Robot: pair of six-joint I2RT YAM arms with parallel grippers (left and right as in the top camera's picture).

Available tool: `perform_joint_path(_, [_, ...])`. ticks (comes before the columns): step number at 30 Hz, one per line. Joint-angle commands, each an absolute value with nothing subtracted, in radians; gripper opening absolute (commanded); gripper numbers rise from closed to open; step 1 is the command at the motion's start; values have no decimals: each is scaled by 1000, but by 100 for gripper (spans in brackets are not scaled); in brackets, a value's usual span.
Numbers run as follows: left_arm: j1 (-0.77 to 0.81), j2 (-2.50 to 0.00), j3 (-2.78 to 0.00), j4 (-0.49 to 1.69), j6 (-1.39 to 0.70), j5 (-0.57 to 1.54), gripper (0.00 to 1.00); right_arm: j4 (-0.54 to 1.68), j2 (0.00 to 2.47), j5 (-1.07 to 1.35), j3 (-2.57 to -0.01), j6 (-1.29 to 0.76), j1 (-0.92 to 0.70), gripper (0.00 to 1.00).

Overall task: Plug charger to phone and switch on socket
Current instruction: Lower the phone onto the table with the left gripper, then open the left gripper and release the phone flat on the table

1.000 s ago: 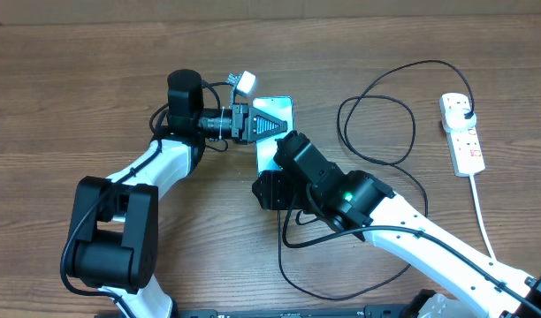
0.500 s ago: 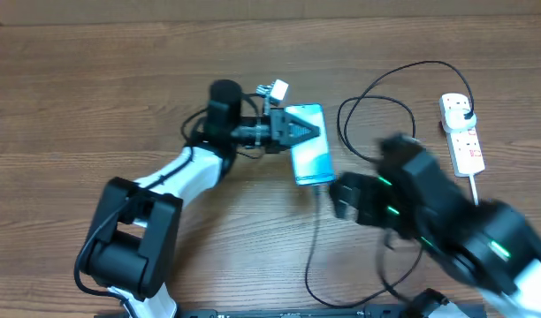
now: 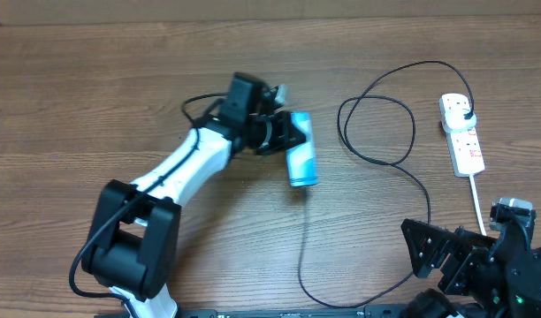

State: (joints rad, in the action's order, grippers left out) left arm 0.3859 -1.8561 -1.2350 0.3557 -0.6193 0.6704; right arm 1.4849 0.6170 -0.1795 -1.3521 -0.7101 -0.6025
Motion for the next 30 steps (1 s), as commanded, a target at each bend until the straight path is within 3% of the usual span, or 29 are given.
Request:
perform_joint_path(1, [314,-1871,-1256,419,-366,630,4,1457,622,-204,-1330,-707,-600,100])
perform_joint_path(8, [278,-1917,-1254,461,-150,758,4,1381,622,-206,-1232,-771,-600,100])
perform_joint_path(19, [289,-2082,-1254,475,-256,761,12,1401,622,-155,-1185,-794,-600,100])
perform_joint_path(24, [289,-2151,-1254,475,-277,841,23,1401,622,-155,-1185,-794,-600,100])
perform_joint_path(26, [289,-2172,-1254,476,-277,844,30,1401,622,-156,-1185,-794,-600,100])
perform_joint_path(27, [289,-2185,-1254,479,-277,842,38,1400,622,-156,-1185,-794,-600,100])
perform_joint_path(30, [289,-2192,-1254,488,-277,827,46,1401,622,-156,-1185,-794,-600,100])
